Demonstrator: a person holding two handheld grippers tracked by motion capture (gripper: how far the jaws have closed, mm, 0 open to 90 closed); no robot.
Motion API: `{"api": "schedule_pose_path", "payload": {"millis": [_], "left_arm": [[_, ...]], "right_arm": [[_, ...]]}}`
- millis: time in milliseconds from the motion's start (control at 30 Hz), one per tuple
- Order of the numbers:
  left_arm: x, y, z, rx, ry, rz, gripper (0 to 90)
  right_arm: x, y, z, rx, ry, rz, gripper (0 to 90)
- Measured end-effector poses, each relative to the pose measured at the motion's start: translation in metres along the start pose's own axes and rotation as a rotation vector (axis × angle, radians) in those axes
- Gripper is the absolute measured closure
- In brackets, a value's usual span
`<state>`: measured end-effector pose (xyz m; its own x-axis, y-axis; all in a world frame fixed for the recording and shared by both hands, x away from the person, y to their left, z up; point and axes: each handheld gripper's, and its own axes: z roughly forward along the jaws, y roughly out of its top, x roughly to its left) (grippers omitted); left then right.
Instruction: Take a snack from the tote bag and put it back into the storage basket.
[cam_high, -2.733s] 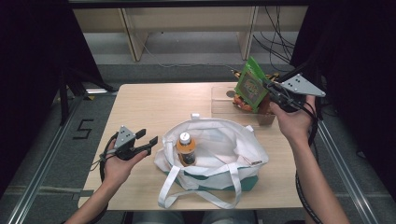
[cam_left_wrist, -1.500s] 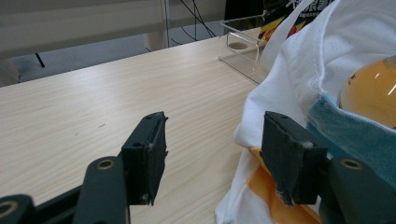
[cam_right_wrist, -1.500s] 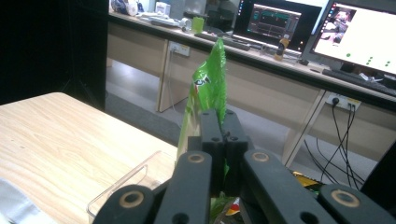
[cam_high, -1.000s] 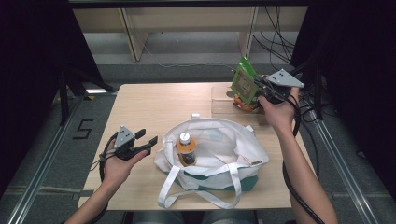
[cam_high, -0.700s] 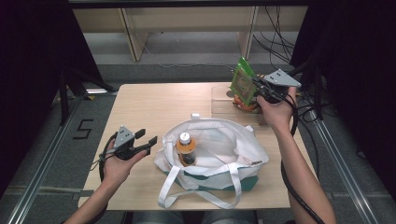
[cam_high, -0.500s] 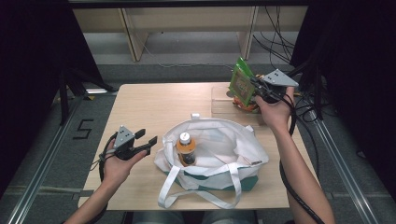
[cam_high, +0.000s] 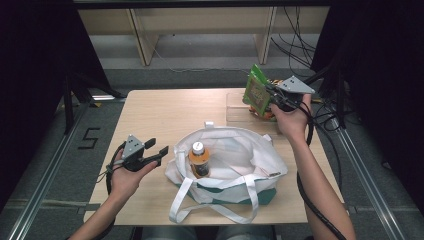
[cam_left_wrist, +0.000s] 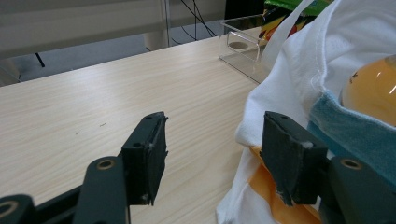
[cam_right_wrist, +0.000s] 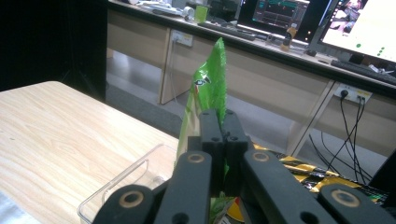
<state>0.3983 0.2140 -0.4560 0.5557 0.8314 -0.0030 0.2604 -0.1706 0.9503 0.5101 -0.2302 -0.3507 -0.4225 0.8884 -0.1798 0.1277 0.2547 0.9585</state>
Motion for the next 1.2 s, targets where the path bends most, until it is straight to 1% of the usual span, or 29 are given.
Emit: {"api": "schedule_pose_path", "payload": {"millis": [133,200,233,267,300,333,367,400,433,467,533,567,633,700,733,767,800,833,867,933,1000,1033,1133,1200], "left_arm": [[0.000,0.000,0.000,0.000,-0.001,0.001,40.2],[0.000,0.000,0.000,0.001,0.001,-0.001,40.2],[0.001,0.000,0.000,0.001,-0.001,0.009,40.2],[0.001,0.000,-0.001,0.005,0.002,0.003,40.2],[0.001,0.000,0.000,0.003,0.002,0.002,40.2],[0.000,0.000,-0.001,0.003,0.004,-0.001,40.2],[0.000,0.000,-0.001,0.009,0.009,0.001,40.2],[0.000,0.000,-0.001,0.008,0.010,-0.003,40.2],[0.001,0.000,-0.001,0.009,0.010,0.000,40.2],[0.001,0.000,-0.001,0.008,0.010,0.002,40.2],[0.000,0.000,-0.001,0.009,0.010,-0.007,40.2],[0.000,0.000,-0.001,0.008,0.009,-0.007,40.2],[0.000,0.000,-0.001,0.008,0.009,-0.007,40.2],[0.000,0.000,-0.001,0.008,0.010,-0.007,40.2],[0.000,0.000,-0.001,0.009,0.010,-0.007,40.2],[0.001,0.000,-0.001,0.009,0.010,0.000,40.2],[0.000,0.000,-0.001,0.009,0.010,-0.006,40.2],[0.000,0.000,-0.001,0.010,0.011,-0.008,40.2],[0.000,0.000,-0.001,0.011,0.011,-0.009,40.2],[0.000,0.000,-0.001,0.011,0.010,-0.007,40.2],[0.000,0.000,-0.001,0.011,0.011,-0.009,40.2],[0.000,0.000,-0.002,0.011,0.011,-0.010,40.2],[0.001,0.000,-0.001,0.007,0.009,-0.008,40.2],[0.001,0.000,-0.001,0.007,0.009,-0.007,40.2]], "right_arm": [[0.000,-0.002,0.002,0.001,-0.006,-0.002,90.0],[-0.001,-0.002,0.003,0.004,0.000,-0.001,90.0],[-0.001,-0.002,0.003,0.009,-0.003,0.001,90.0],[-0.002,-0.003,0.004,0.008,-0.001,-0.006,90.0],[-0.001,-0.004,0.004,0.009,-0.004,-0.001,90.0],[-0.002,-0.004,0.004,0.013,-0.006,-0.011,90.0],[-0.002,-0.005,0.004,0.014,-0.003,-0.004,90.0],[-0.002,-0.005,0.005,0.014,-0.002,-0.013,90.0],[-0.001,-0.006,0.005,0.014,-0.010,-0.004,90.0],[-0.002,-0.007,0.005,0.018,-0.006,-0.002,90.0],[-0.001,-0.008,0.006,0.017,-0.010,0.001,90.0],[-0.003,-0.008,0.006,0.018,-0.005,-0.008,90.0],[-0.002,-0.008,0.007,0.017,-0.012,0.001,90.0],[-0.002,-0.009,0.007,0.024,-0.006,-0.004,90.0],[-0.003,-0.009,0.007,0.026,-0.002,-0.015,90.0],[-0.003,-0.010,0.008,0.027,0.000,-0.012,90.0],[-0.001,-0.010,0.008,0.026,-0.009,0.002,90.0],[-0.002,-0.011,0.009,0.028,-0.005,-0.008,90.0],[-0.001,-0.011,0.009,0.029,-0.009,0.000,90.0],[-0.001,-0.012,0.010,0.031,-0.002,-0.001,90.0],[-0.001,-0.013,0.011,0.029,-0.009,-0.009,90.0],[0.000,-0.013,0.011,0.035,-0.005,-0.001,90.0],[0.001,-0.013,0.012,0.037,0.000,0.001,90.0],[0.001,-0.014,0.012,0.032,-0.009,-0.004,90.0]]}}
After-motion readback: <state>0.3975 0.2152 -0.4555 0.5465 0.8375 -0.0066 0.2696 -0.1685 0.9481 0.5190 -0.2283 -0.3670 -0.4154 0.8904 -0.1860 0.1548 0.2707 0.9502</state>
